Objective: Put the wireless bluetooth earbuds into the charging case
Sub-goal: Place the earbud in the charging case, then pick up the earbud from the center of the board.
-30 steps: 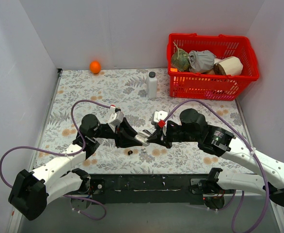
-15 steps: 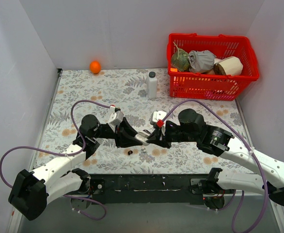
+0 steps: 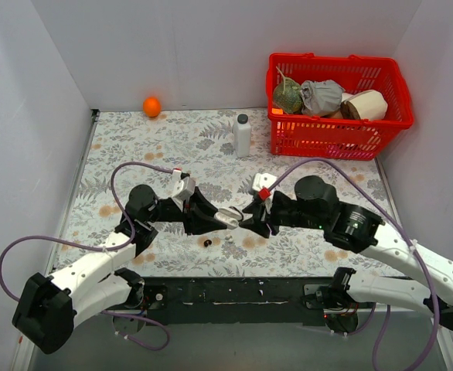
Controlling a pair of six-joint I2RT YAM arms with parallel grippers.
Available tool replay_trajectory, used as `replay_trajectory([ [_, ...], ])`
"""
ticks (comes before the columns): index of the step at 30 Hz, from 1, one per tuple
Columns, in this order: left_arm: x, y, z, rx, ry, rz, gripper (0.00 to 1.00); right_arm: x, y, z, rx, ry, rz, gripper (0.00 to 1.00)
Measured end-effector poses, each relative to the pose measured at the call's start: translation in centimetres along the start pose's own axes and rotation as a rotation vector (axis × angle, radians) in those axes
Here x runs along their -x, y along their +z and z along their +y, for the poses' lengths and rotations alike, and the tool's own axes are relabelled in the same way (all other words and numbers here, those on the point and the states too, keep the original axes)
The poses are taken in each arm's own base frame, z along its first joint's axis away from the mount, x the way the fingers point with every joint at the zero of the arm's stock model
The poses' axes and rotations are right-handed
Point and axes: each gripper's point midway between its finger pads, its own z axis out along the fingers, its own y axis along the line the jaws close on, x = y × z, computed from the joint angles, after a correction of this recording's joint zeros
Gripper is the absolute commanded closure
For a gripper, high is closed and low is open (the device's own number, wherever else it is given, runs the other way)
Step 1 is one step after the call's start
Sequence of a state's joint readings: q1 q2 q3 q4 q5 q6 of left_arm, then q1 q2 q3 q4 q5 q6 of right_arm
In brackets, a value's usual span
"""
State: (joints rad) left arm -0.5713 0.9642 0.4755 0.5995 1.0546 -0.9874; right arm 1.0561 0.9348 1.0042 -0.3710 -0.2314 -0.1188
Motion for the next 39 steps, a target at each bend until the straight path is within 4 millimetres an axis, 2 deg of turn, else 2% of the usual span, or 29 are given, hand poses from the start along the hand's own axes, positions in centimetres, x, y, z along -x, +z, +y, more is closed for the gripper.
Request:
replay_trajectory([
  [4, -0.1, -0.5, 0.0, 0.049, 0.021, -0.014, 1.0, 1.4, -2.5, -1.8, -0.149, 0.015, -0.103, 0.69],
  [5, -0.2, -0.8, 0.0, 0.069, 0.029, -0.022, 1.0, 0.9, -2.9, -2.3, -0.19, 0.038, -0.112, 0.74],
  [7, -0.2, -1.4, -0.4, 0.104, 0.049, -0.039, 1.0, -0.8, -3.0, -3.2, -0.257, 0.093, -0.107, 0.79],
  [9, 0.0, -2.1, -0.8, 0.141, 0.074, -0.058, 1.0, -3.6, -1.8, -3.9, -0.295, 0.16, -0.047, 0.86],
  [13, 1.0, -3.3, -1.3, 0.217, 0.131, -0.102, 1.0, -11.5, 1.6, -4.3, -0.328, 0.292, 0.147, 0.87],
  [16, 1.4, -4.1, -1.6, 0.265, 0.151, -0.123, 1.0, -16.5, 2.8, -3.9, -0.335, 0.36, 0.286, 0.76],
  [18, 1.6, -4.5, -1.7, 0.292, 0.159, -0.134, 1.0, -18.2, 3.4, -3.8, -0.343, 0.389, 0.34, 0.68],
  [21, 1.6, -5.0, -1.8, 0.322, 0.158, -0.142, 1.0, -19.4, 4.7, -4.1, -0.352, 0.412, 0.372, 0.63],
  [31, 0.1, -5.7, -1.6, 0.362, 0.11, -0.127, 1.0, -22.1, 7.5, -4.5, -0.357, 0.449, 0.453, 0.61],
  [35, 0.2, -5.8, -1.8, 0.365, 0.115, -0.133, 1.0, -22.1, 8.3, -4.7, -0.355, 0.457, 0.452, 0.54],
  [39, 0.3, -5.9, -1.8, 0.37, 0.118, -0.137, 1.0, -21.3, 9.5, -5.1, -0.347, 0.459, 0.433, 0.52],
])
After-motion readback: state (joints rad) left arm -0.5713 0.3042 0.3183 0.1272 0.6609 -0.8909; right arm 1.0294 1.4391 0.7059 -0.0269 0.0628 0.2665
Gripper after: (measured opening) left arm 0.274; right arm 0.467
